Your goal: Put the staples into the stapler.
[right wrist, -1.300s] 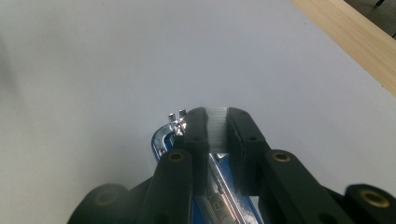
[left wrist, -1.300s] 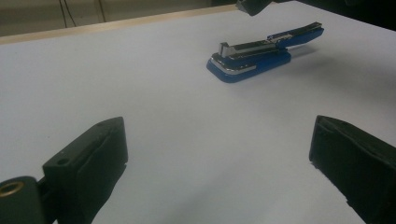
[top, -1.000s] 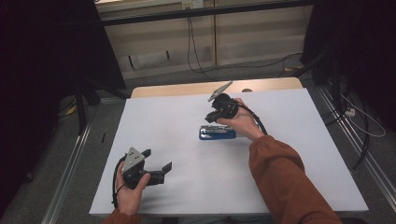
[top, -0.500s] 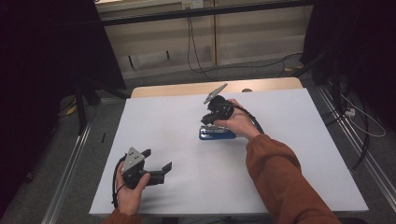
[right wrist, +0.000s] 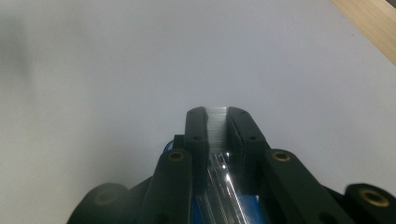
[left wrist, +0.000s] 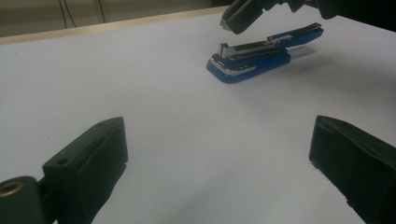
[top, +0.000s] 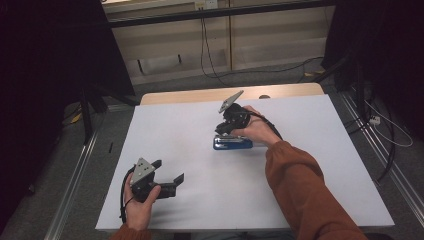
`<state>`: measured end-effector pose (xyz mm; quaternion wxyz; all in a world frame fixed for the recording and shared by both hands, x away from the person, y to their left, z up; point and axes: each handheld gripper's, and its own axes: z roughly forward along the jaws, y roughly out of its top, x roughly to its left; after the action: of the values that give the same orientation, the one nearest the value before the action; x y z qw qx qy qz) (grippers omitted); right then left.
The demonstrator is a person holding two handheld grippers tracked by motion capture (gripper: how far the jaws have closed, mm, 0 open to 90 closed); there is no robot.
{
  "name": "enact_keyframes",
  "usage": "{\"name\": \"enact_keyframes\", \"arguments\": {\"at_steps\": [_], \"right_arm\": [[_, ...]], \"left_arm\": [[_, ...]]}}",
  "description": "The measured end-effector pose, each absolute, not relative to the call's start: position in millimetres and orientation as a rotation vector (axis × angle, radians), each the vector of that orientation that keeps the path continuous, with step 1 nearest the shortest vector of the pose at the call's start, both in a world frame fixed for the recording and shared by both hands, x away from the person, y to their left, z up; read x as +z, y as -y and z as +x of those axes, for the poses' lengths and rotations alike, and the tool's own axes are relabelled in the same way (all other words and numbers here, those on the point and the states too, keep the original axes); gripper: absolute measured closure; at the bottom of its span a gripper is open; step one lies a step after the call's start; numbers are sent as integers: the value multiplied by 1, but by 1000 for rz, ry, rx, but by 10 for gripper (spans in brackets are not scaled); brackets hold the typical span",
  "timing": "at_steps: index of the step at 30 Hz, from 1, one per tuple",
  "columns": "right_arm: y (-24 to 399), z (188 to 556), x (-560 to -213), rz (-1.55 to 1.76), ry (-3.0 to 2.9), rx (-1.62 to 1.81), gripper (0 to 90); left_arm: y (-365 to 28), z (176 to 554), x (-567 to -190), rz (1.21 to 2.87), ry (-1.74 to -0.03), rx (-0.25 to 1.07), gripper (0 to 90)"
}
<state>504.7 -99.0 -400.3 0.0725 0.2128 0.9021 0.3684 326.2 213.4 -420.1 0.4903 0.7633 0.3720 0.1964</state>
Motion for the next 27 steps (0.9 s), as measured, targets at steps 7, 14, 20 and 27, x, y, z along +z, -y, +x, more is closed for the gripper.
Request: {"name": "enact_keyframes", "arguments": {"at_steps": [7, 14, 20, 27], "right_arm": [[99, 507, -402, 599, -2726, 1099, 792], [102, 508, -404, 580, -2744, 1095, 792], [103, 507, -404, 554, -2773, 1077, 792], [104, 508, -407, 525, -2797, 1060, 792]], "left_arm": [[-214, 326, -420, 1852, -897, 478, 46], [-214, 326, -420, 1853, -897, 478, 46], [-214, 326, -420, 1853, -897, 476, 46], [-214, 326, -419, 1847, -897, 482, 47]]}}
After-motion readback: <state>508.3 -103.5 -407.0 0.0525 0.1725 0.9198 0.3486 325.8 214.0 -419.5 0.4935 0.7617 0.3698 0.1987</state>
